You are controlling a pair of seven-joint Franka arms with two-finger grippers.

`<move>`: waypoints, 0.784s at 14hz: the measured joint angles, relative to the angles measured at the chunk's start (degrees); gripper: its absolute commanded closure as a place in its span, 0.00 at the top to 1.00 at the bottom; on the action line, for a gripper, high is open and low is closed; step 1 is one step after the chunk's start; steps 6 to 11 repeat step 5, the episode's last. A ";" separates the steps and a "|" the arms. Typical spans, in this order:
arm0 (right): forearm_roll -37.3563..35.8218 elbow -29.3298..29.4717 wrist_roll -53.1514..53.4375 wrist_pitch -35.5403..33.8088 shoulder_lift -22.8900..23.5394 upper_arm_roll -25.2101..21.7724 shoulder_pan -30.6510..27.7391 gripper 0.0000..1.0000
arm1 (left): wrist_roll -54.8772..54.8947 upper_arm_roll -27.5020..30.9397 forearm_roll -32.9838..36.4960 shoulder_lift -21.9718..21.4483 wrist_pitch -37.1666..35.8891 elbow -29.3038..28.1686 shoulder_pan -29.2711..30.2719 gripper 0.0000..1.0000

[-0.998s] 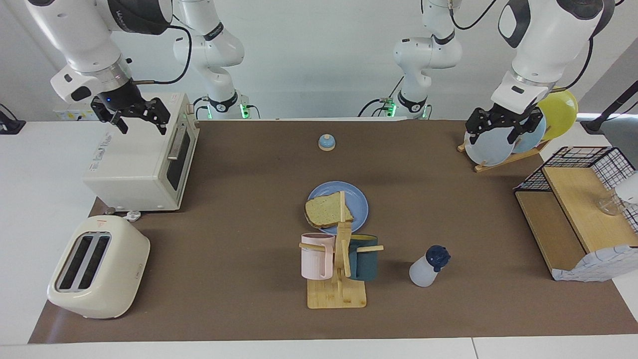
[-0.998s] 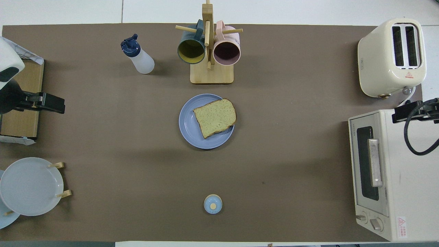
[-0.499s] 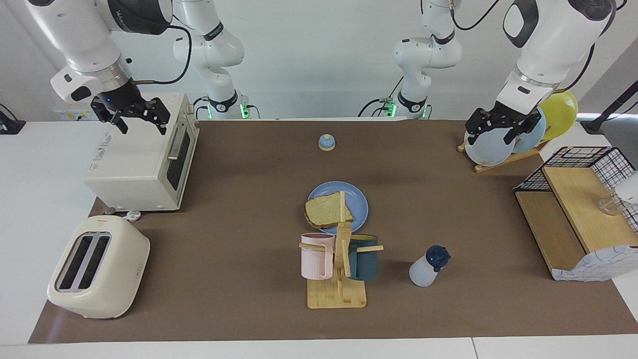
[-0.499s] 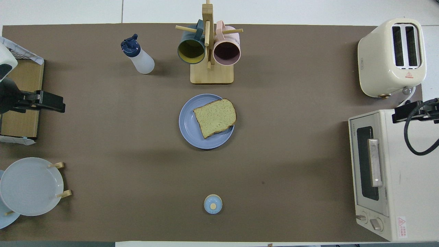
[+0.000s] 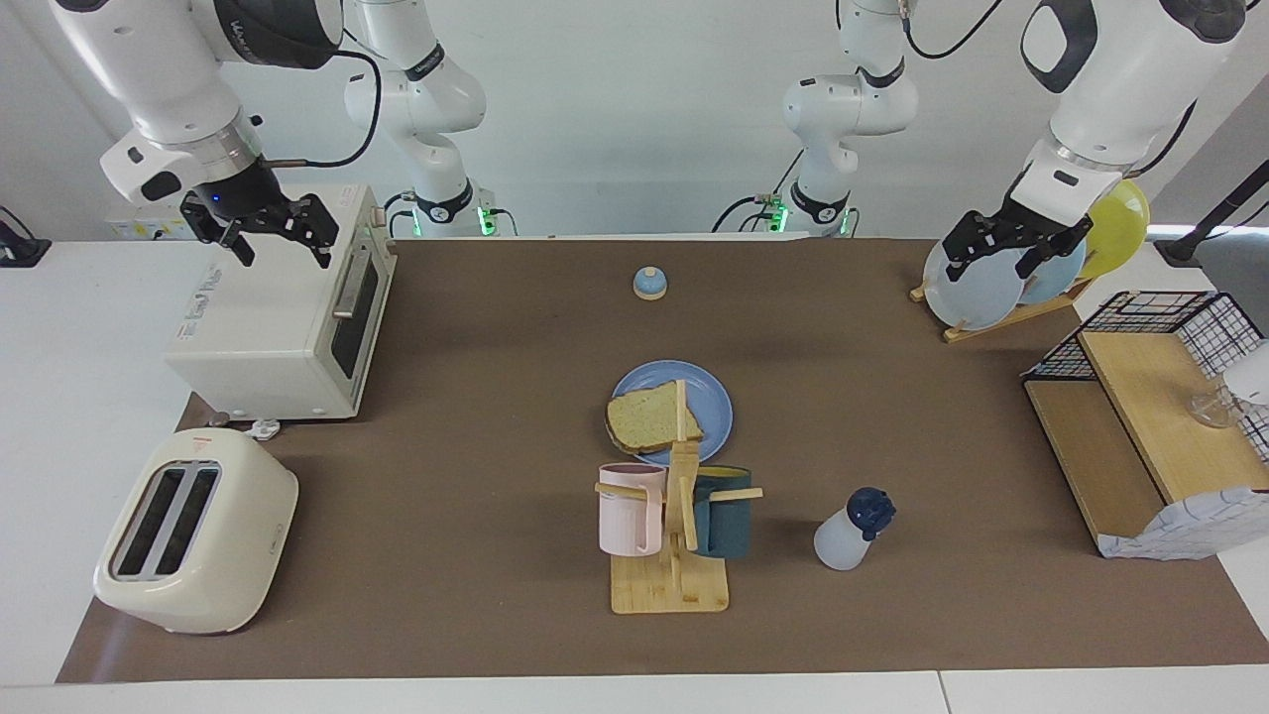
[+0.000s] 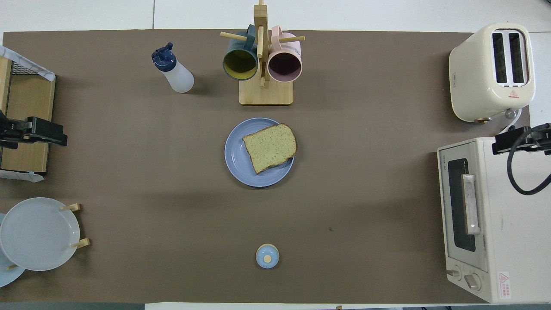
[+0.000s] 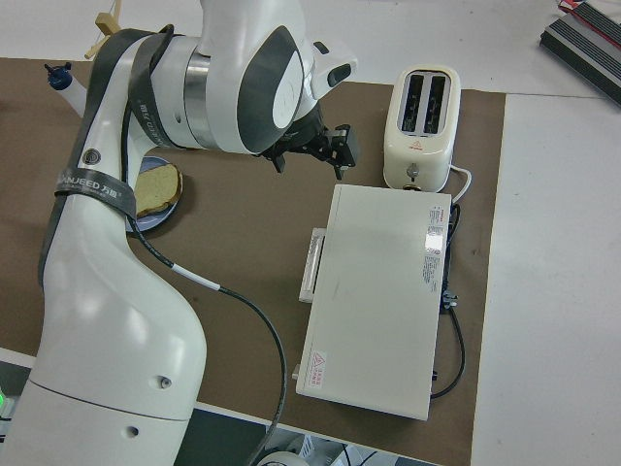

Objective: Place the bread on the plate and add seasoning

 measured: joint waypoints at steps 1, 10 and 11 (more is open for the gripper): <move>0.00 0.00 0.00 0.00 0.00 0.00 0.00 1.00 | 0.01 -0.16 0.00 0.00 0.07 0.00 0.01 1.00; 0.00 0.00 0.00 0.00 0.00 0.00 0.00 1.00 | -0.02 -1.80 0.00 0.00 0.10 0.00 -0.02 1.00; 0.00 0.00 0.00 0.00 0.00 0.00 0.00 1.00 | -0.02 -1.80 0.00 0.00 0.10 0.00 -0.02 1.00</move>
